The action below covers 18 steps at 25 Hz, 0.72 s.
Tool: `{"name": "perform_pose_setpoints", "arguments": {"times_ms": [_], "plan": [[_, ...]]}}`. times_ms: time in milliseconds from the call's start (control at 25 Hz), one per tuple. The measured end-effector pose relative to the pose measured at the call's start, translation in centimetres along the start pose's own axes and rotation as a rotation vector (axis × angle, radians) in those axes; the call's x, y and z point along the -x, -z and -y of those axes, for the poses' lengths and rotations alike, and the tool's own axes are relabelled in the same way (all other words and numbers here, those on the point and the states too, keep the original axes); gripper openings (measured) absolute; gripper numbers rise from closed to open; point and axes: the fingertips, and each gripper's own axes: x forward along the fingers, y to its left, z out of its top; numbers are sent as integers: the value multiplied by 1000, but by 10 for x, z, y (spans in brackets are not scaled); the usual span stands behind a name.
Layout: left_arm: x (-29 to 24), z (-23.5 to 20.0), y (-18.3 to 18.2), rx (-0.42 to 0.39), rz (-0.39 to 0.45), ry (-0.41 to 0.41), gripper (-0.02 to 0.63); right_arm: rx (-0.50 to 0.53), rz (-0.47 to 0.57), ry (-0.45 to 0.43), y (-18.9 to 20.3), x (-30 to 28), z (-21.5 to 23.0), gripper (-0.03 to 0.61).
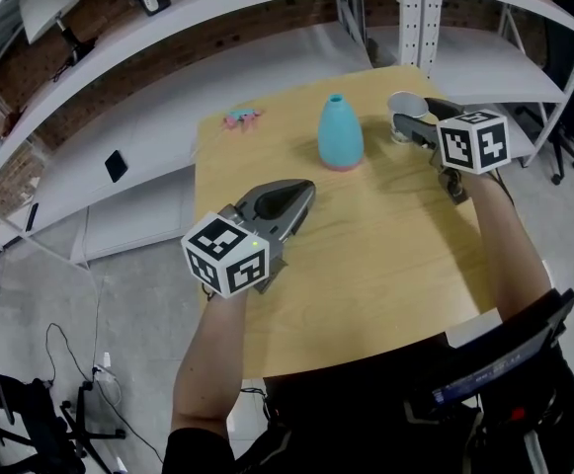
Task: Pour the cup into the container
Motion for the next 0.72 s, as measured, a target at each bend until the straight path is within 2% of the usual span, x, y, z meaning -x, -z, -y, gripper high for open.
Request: {"name": "perform_pose_setpoints", "arguments": {"times_ms": [360, 680, 720], "plan": [[0, -1, 1, 4, -3, -7, 0, -1, -18, -14, 10, 17, -9, 319], [2, -7, 1, 11, -5, -54, 2, -13, 75, 19, -1, 64, -26, 316], [3, -8, 0, 14, -5, -69, 2, -12, 91, 9, -2, 69, -32, 276]]}}
